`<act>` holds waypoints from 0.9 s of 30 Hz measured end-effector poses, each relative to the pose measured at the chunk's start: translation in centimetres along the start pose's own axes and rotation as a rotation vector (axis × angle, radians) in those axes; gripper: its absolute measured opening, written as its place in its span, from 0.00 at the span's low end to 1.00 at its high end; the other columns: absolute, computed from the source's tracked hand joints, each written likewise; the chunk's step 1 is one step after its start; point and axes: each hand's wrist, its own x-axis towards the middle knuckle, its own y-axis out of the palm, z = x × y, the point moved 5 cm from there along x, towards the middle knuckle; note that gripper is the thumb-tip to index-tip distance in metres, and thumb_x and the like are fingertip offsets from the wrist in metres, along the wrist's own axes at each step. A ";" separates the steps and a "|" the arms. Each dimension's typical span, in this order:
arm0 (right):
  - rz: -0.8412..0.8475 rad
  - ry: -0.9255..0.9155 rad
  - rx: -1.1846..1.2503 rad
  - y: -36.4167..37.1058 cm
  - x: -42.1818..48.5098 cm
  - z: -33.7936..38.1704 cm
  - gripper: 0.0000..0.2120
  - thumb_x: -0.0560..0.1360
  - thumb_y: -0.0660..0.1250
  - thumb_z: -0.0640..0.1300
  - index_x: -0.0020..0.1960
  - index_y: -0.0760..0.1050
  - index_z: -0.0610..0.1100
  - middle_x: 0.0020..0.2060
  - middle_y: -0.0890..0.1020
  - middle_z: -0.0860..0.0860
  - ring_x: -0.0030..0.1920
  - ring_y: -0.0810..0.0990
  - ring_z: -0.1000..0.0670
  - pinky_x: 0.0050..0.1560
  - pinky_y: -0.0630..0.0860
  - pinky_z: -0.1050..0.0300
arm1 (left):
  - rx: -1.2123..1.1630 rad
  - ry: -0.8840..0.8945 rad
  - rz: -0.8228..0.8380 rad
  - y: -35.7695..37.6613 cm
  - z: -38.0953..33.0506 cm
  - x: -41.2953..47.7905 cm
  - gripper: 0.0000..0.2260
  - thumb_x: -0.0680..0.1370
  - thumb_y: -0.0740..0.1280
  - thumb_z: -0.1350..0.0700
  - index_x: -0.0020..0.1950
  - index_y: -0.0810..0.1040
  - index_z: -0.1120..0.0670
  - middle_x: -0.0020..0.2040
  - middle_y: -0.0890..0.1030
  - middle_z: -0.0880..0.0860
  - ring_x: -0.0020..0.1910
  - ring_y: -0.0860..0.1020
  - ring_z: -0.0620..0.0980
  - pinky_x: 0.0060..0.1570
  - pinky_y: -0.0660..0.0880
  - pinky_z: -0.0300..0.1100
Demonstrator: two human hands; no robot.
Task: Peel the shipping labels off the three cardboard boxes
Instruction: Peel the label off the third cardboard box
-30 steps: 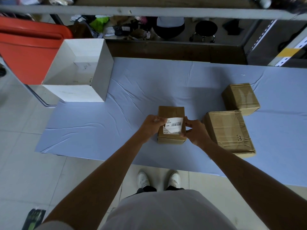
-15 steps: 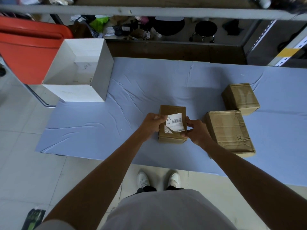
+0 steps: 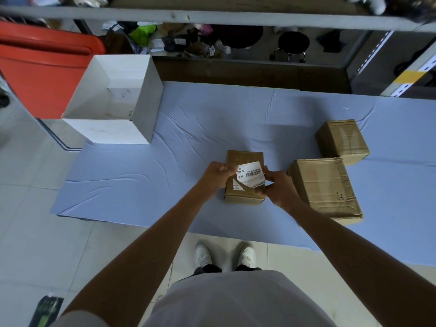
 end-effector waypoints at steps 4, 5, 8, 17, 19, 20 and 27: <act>0.000 0.000 -0.006 0.1 0.0 0.1 0.29 0.71 0.72 0.34 0.70 0.69 0.43 0.65 0.77 0.47 0.64 0.76 0.41 0.59 0.75 0.49 | -0.027 -0.014 0.011 -0.1 0.0 -0.1 0.10 0.79 0.64 0.56 0.50 0.80 0.62 0.44 0.83 0.56 0.35 0.83 0.44 0.37 0.80 0.37; 0.003 0.002 0.000 0.2 0.0 0.1 0.29 0.71 0.72 0.34 0.70 0.69 0.43 0.65 0.76 0.47 0.64 0.76 0.41 0.60 0.74 0.48 | -0.029 -0.022 0.006 -0.1 0.0 -0.1 0.11 0.79 0.63 0.57 0.52 0.80 0.63 0.45 0.83 0.57 0.36 0.83 0.45 0.37 0.80 0.37; 0.008 0.025 0.025 0.3 0.1 0.0 0.31 0.71 0.72 0.34 0.71 0.67 0.42 0.66 0.75 0.47 0.65 0.75 0.41 0.62 0.67 0.49 | -0.043 -0.026 0.002 -0.3 -0.1 -0.2 0.12 0.80 0.63 0.57 0.54 0.78 0.65 0.48 0.82 0.59 0.40 0.82 0.49 0.39 0.81 0.38; 0.001 0.062 0.080 0.2 0.1 0.1 0.29 0.71 0.72 0.34 0.70 0.69 0.39 0.64 0.77 0.47 0.64 0.76 0.41 0.64 0.72 0.45 | -0.204 -0.135 -0.105 -1.3 0.2 0.0 0.06 0.79 0.63 0.61 0.42 0.72 0.56 0.50 0.78 0.62 0.45 0.79 0.57 0.45 0.78 0.49; 0.020 0.055 0.092 0.4 0.1 0.2 0.29 0.71 0.72 0.35 0.70 0.68 0.40 0.64 0.77 0.47 0.62 0.78 0.41 0.63 0.73 0.44 | -0.223 -0.143 -0.136 -1.6 0.3 0.1 0.06 0.78 0.63 0.61 0.42 0.72 0.55 0.50 0.78 0.61 0.50 0.77 0.57 0.48 0.77 0.52; 0.025 0.047 0.088 0.4 0.0 0.3 0.29 0.72 0.71 0.36 0.70 0.68 0.40 0.64 0.77 0.47 0.61 0.78 0.40 0.63 0.73 0.44 | -0.228 -0.138 -0.147 -1.7 0.2 0.1 0.05 0.78 0.63 0.61 0.42 0.73 0.56 0.50 0.78 0.61 0.51 0.77 0.56 0.46 0.77 0.51; 0.015 0.027 0.074 0.5 -0.1 0.7 0.27 0.73 0.70 0.38 0.71 0.68 0.40 0.64 0.77 0.48 0.62 0.77 0.41 0.61 0.73 0.45 | -0.200 -0.130 -0.159 -2.2 -0.3 0.6 0.04 0.77 0.66 0.58 0.45 0.74 0.57 0.49 0.81 0.59 0.51 0.80 0.57 0.52 0.78 0.51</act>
